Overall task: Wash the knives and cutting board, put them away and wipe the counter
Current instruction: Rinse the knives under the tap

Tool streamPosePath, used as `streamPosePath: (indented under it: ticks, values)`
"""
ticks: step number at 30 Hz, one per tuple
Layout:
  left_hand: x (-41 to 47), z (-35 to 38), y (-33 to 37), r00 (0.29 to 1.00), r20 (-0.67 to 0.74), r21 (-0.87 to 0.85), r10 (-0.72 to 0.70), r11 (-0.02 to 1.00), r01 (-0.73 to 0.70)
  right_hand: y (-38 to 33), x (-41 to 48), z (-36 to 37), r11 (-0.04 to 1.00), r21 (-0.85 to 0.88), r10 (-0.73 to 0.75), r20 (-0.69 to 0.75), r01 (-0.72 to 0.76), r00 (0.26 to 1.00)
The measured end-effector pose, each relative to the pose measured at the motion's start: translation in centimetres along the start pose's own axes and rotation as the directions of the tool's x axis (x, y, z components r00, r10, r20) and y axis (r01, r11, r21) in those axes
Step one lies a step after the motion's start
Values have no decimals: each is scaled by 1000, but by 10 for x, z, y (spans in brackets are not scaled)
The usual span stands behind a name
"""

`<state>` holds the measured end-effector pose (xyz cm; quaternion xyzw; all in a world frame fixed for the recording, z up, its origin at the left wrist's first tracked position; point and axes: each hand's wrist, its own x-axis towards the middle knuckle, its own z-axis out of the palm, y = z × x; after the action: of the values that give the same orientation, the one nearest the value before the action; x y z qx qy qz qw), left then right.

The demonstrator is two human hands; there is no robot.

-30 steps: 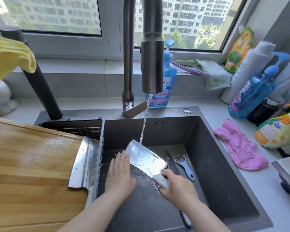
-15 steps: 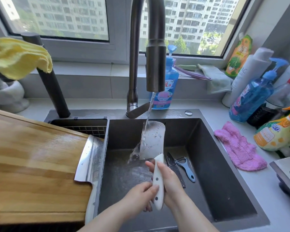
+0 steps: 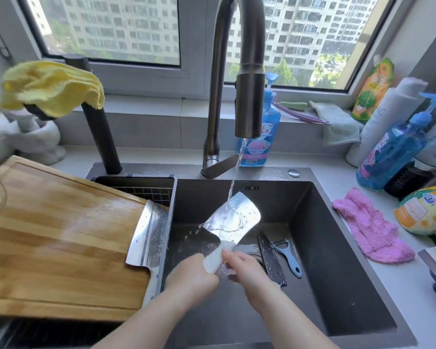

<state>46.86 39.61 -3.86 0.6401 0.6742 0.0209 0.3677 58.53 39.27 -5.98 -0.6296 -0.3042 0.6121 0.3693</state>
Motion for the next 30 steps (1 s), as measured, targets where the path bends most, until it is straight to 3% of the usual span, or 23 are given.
streamPosePath:
  ticks: [3,4,5,7,8,10,12,13,15,17,18,20,22,24,27,28,29,30]
  values:
    - [2,-6,-6,998,-43,105,42,994,-37,-2,1,-8,983,-93,-183,-364,160,913]
    - [3,-9,-9,997,-56,117,51,992,-44,0,5,-10,942,-256,-305,-391,216,868]
    - [5,-12,-11,995,-72,127,65,990,-55,3,7,-9,848,-453,-450,-339,276,826]
    - [8,-23,-15,991,-96,150,94,986,-79,5,11,-4,478,-782,-704,-70,400,706]
    - [10,-29,-17,989,-104,161,106,983,-88,7,15,-3,283,-859,-727,99,427,680]
    - [12,-41,-21,985,-119,203,122,974,-96,6,25,-7,1,-901,-665,324,434,673]
    - [12,-51,-24,982,-136,257,135,962,-96,-1,35,-10,-117,-905,-599,393,409,697]
    - [12,-55,-27,980,-145,276,138,956,-94,-7,38,-11,-99,-915,-581,373,392,723]
    - [11,-60,-31,977,-156,326,147,941,-90,-15,49,-14,80,-950,-609,194,303,769]
    - [10,-63,-33,974,-161,383,161,919,-89,-19,56,-12,232,-955,-536,35,187,844]
    - [11,-64,-34,972,-164,403,166,911,-88,-19,56,-9,239,-957,-517,16,163,856]
    - [13,-66,-35,969,-178,420,173,904,-84,-9,57,1,177,-960,-588,72,215,806]
    - [17,-67,-36,967,-180,423,183,901,-92,-1,59,14,48,-955,-615,202,292,762]
    - [20,-67,-34,967,-168,415,191,904,-106,-3,59,14,-3,-940,-599,275,342,752]
    - [22,-63,-32,964,-160,403,211,906,-131,-19,60,2,144,-946,-583,157,291,797]
    - [23,-62,-31,963,-159,396,216,908,-138,-19,62,0,135,-954,-574,144,267,806]
    - [23,-61,-30,963,-157,386,221,911,-146,-19,61,2,145,-938,-588,175,315,790]
    - [24,-59,-29,962,-154,374,226,914,-155,-17,60,5,108,-914,-647,234,390,726]
